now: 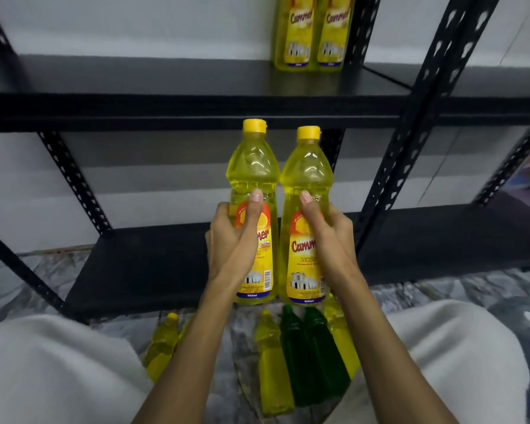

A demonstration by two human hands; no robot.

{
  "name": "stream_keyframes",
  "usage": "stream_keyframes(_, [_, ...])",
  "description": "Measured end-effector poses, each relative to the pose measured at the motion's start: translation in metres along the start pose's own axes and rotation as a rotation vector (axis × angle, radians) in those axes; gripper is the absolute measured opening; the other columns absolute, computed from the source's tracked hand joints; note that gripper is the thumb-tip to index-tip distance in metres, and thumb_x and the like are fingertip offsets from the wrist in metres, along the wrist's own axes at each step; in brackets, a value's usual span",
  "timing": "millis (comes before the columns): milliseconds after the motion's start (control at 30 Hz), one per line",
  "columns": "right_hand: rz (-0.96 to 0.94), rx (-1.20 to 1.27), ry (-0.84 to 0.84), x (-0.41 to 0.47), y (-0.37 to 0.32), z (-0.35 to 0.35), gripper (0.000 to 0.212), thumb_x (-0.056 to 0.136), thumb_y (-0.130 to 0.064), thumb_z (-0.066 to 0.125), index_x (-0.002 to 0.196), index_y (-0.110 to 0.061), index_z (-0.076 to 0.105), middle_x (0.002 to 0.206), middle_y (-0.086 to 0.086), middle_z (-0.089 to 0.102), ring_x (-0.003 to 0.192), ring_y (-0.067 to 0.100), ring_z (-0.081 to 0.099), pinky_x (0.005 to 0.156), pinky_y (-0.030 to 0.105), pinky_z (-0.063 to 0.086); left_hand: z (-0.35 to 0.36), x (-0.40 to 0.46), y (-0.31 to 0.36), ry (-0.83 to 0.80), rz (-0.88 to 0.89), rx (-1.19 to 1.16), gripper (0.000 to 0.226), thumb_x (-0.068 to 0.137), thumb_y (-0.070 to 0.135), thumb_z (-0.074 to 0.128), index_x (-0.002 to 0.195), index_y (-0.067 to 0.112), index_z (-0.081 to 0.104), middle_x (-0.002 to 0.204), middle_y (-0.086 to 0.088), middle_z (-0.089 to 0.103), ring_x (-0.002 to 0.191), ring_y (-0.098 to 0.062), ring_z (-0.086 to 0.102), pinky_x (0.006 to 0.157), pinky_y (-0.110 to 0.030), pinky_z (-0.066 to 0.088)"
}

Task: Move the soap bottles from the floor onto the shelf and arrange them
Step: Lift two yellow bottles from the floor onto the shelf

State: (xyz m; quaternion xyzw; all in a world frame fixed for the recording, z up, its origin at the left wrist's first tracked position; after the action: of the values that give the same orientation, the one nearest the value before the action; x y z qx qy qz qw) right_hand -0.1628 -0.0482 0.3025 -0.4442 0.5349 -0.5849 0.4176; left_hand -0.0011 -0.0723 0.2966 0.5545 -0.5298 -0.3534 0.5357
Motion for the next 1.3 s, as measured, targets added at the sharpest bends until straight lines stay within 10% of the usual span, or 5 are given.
stream_keyframes(733, [-0.688, 0.013, 0.288, 0.108, -0.246, -0.012, 0.045, 0.089, -0.061, 0.066, 0.11, -0.021, 0.067, 0.101, -0.004, 0.075, 0.095, 0.012, 0.073, 0.09, 0.047, 0.059, 0.038, 0.115, 0.248, 0.178, 0.567, -0.181, 0.047, 0.093, 0.065, 0.053, 0.107, 0.02, 0.056, 0.087, 0.012, 0.067, 0.078, 0.007, 0.063, 0.063, -0.009, 0.045])
stream_keyframes(1300, [-0.594, -0.152, 0.261, 0.234, -0.215, -0.041, 0.054, 0.091, -0.068, 0.055, 0.118, -0.021, 0.052, 0.108, -0.006, 0.068, 0.101, 0.013, 0.068, 0.094, 0.046, 0.057, 0.118, 0.217, 0.218, 0.047, 0.502, -0.101, 0.05, 0.093, 0.063, 0.053, 0.12, 0.02, 0.054, 0.1, 0.012, 0.065, 0.087, 0.002, 0.062, 0.063, -0.006, 0.047])
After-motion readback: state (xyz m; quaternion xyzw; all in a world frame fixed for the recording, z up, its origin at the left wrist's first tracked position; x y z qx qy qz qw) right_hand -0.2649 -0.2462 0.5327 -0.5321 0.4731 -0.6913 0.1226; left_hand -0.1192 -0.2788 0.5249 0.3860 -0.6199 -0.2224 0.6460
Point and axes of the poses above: each hand's wrist, its own x-axis towards the middle knuckle, its own z-axis out of the palm, y = z × x, the point moved 2 cm from there along x, towards the middle knuckle
